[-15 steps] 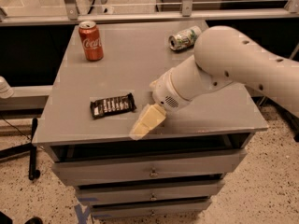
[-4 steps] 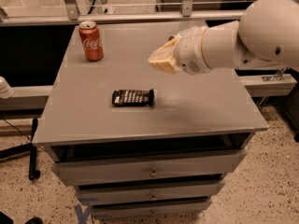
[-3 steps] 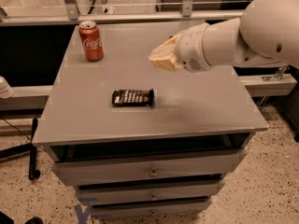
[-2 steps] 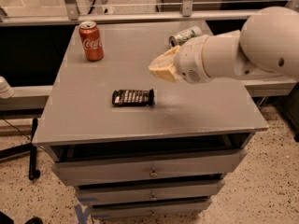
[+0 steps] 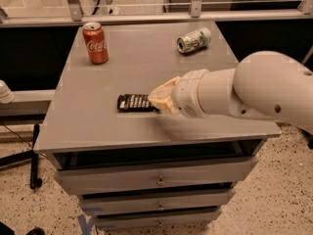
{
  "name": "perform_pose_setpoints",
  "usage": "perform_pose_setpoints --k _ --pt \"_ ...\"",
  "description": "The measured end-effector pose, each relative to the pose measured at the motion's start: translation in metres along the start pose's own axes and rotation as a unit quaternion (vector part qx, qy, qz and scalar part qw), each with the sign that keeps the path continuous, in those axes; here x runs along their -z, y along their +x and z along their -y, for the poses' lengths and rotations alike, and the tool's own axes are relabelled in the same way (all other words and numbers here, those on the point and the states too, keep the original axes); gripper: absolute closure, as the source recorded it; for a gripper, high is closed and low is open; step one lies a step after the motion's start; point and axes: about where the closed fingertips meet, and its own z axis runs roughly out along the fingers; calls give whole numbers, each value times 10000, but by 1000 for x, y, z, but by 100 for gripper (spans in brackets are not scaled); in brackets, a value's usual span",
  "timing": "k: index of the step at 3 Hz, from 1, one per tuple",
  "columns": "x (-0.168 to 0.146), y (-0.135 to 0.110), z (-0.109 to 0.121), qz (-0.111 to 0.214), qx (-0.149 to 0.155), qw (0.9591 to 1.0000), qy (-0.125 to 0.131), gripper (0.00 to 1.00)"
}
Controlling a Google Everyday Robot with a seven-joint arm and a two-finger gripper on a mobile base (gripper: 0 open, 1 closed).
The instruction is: Move rxbar chocolate near 7up can
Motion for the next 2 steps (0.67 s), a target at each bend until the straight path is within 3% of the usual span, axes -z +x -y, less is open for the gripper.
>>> perform_pose_setpoints --k 1,2 --pt "-11 9 -7 -41 -78 9999 62 13" --pt "-24 14 -6 -34 -160 9998 130 0"
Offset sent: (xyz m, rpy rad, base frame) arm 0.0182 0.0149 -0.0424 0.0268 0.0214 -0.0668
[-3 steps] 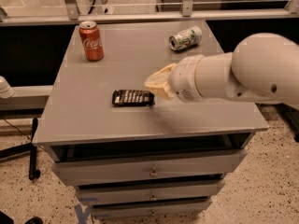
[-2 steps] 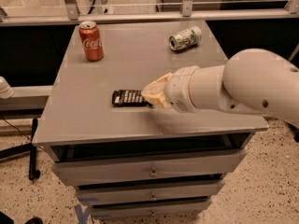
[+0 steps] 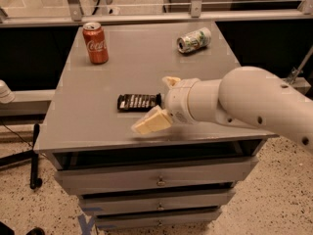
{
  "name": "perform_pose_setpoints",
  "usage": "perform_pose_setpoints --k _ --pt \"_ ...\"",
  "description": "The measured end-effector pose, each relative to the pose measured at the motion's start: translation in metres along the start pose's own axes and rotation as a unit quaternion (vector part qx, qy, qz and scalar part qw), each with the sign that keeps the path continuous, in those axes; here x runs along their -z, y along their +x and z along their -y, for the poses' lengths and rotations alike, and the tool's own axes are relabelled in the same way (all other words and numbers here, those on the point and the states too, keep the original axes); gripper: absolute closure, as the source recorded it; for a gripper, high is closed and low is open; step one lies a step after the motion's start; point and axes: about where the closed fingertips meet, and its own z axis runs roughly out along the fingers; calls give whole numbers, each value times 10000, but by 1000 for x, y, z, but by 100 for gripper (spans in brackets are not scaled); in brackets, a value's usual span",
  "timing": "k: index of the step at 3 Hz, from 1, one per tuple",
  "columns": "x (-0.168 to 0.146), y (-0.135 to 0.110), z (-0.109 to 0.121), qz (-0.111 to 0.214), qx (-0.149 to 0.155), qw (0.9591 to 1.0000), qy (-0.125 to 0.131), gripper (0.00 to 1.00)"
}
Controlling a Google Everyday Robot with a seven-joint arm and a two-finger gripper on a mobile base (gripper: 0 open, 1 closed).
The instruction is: Move rxbar chocolate near 7up can
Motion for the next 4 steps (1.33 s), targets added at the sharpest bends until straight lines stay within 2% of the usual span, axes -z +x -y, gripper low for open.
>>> perform_pose_setpoints --k 2,3,4 --pt "-20 4 14 -111 -337 9993 84 0" --pt "-29 8 19 -129 -716 9973 58 6" --pt "-32 10 23 -69 -1049 9944 72 23"
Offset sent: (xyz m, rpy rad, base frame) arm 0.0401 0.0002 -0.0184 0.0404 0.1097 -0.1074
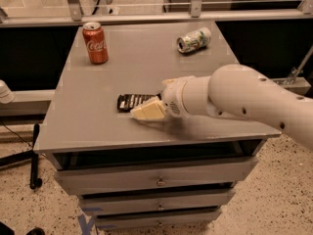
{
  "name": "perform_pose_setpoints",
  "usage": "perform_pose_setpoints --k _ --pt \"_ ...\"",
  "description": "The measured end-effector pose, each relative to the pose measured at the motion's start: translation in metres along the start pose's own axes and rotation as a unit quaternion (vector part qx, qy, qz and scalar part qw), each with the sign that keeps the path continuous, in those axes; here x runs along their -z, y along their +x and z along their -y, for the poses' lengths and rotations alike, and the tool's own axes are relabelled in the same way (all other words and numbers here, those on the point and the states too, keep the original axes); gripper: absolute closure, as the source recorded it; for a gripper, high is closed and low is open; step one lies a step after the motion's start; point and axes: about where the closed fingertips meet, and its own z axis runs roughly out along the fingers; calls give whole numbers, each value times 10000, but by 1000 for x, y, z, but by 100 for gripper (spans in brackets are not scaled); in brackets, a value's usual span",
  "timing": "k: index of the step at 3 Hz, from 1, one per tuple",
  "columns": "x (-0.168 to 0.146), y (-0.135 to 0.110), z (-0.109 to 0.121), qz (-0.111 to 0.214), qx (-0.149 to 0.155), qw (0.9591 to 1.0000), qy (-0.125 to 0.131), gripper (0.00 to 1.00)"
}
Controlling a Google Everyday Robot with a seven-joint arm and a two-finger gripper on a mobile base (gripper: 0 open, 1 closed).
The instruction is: Move rxbar chocolate near 7up can
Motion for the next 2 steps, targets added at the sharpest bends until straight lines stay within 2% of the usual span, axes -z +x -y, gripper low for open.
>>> perform_pose_setpoints --k 2 --pt "2 1 3 98 -351 9993 34 71"
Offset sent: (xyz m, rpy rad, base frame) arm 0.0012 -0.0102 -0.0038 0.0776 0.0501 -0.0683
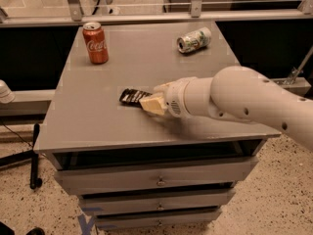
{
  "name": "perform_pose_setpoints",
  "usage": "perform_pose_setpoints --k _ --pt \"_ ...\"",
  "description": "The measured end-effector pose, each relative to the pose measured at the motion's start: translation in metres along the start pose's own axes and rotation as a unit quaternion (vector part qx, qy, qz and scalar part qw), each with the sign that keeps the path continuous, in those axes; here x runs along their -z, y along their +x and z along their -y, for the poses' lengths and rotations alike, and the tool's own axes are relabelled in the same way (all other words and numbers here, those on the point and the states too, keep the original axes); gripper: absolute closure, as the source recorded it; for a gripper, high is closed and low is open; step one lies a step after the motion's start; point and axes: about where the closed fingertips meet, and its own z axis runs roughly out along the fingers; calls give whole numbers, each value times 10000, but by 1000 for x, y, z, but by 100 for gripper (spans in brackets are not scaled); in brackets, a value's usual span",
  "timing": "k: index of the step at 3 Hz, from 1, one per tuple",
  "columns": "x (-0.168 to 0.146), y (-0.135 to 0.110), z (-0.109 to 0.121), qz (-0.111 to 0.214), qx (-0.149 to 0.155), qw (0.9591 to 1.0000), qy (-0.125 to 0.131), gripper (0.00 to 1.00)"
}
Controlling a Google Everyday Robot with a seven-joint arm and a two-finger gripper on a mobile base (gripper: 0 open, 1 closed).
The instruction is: Move rxbar chocolate near 7up can
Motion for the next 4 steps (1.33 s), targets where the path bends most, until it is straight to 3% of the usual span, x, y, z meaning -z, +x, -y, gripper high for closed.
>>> perform_pose_setpoints --k 1,2,3,4 --pt "5 8 -3 -57 -126 9999 -8 93" --pt "11 6 0 -65 -105 9999 7 100" --pt "16 -12 12 -15 158 9999 39 100" --pt "24 -43 34 66 663 9977 139 100"
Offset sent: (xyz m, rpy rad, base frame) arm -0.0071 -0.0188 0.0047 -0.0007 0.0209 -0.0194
